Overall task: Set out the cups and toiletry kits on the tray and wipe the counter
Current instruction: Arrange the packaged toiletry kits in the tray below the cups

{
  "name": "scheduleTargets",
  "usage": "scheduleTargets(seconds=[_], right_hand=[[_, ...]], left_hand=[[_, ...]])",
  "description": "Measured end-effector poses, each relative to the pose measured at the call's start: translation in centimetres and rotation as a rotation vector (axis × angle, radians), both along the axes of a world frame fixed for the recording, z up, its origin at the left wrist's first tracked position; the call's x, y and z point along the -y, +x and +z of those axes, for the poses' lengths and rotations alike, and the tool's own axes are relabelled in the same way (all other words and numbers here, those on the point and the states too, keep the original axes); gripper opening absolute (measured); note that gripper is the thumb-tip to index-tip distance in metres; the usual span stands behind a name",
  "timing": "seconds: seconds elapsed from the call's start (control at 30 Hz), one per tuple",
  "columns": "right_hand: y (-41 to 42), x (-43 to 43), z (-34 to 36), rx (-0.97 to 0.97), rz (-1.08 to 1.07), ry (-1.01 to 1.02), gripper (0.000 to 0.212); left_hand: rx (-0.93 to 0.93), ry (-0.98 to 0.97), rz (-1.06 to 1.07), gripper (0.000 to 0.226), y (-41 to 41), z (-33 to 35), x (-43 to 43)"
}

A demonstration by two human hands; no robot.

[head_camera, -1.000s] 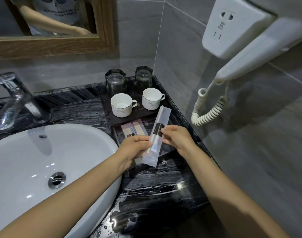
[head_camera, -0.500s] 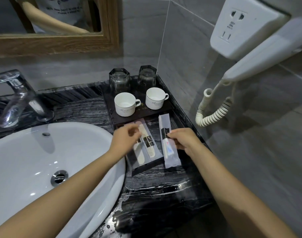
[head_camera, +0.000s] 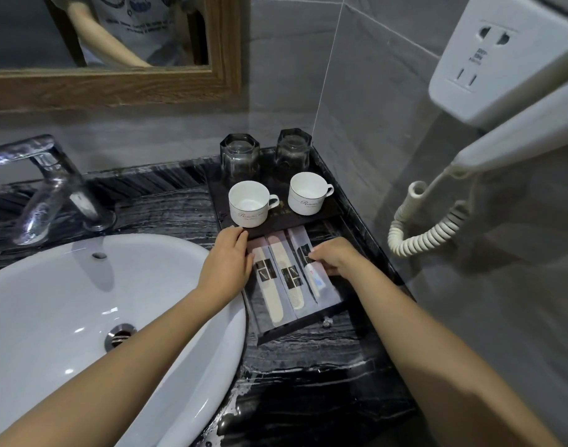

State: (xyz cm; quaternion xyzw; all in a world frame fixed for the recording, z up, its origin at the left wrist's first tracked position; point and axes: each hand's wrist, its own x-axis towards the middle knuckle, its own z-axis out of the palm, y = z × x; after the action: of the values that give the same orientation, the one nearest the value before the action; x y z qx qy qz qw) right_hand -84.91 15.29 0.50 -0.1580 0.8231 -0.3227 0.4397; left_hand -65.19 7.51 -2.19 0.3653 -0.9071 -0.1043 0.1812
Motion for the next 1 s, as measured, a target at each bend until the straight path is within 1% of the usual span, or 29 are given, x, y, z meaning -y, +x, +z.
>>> scheduleTargets(seconds=[0.1,0.13,0.17,0.27,0.33,0.4,0.5,0.57,0.6,0.67,0.7,0.77,0.9,0.93,1.0], right_hand=[[-0.4,0.5,-1.0,-0.096,0.057,0.029,0.017],[-0.4,0.5,-1.2,-0.139,0.087,0.043,0.014],[-0.4,0.4,-1.3,-0.187,0.113,0.046,0.006],[-0.5,0.2,-2.2,-0.306,0.156,0.001,0.045],[-0.5,0.0,-2.7,-0.328,0.185,-0.027,0.052],[-0.5,0.1,-3.0,-0.292,0.212,-0.036,0.048],[-0.3,0.1,-3.2,-0.241,0.237,-0.070,0.020],[-0.3,0.2,-3.2,-0.225,0.221,-0.074,0.010],[-0.4,0.2,-3.2,-0.233,0.215,-0.065,0.016],[-0.6,0.2,-3.5,-0.254,0.195,-0.048,0.041],[-0.7,0.2,-3.6,-0.272,0.183,-0.041,0.045],[-0.8,0.0,-3.7,-0.300,0.162,-0.029,0.041],[-0.8,-0.2,-3.7,-0.314,0.159,-0.041,0.022],[-0.8,-0.2,-3.7,-0.320,0.157,-0.042,0.023],[-0.8,-0.2,-3.8,-0.349,0.171,-0.025,0.032]], left_hand=[[0.001,-0.021,0.002,0.042,0.0,-0.1,0.0],[-0.002,-0.023,0.000,0.042,0.1,-0.1,0.1],[-0.005,-0.024,-0.002,0.042,0.1,-0.1,0.1],[-0.003,-0.028,-0.009,0.043,0.2,-0.3,0.2],[0.001,-0.028,-0.010,0.044,0.2,-0.4,0.2],[0.002,-0.015,-0.005,0.044,0.2,-0.5,0.1],[0.002,-0.007,-0.002,0.044,0.2,-0.6,0.1],[0.001,-0.011,-0.006,0.044,0.2,-0.7,0.1],[0.000,-0.012,-0.004,0.045,0.3,-0.7,0.1],[0.001,-0.015,-0.004,0.045,0.3,-0.8,0.2],[0.001,-0.017,-0.006,0.045,0.3,-0.9,0.2],[-0.001,-0.020,-0.009,0.046,0.4,-1.0,0.3],[-0.004,-0.018,-0.008,0.046,0.4,-1.2,0.2],[-0.006,-0.016,-0.008,0.046,0.4,-1.2,0.2],[-0.008,-0.014,-0.010,0.046,0.4,-1.1,0.2]])
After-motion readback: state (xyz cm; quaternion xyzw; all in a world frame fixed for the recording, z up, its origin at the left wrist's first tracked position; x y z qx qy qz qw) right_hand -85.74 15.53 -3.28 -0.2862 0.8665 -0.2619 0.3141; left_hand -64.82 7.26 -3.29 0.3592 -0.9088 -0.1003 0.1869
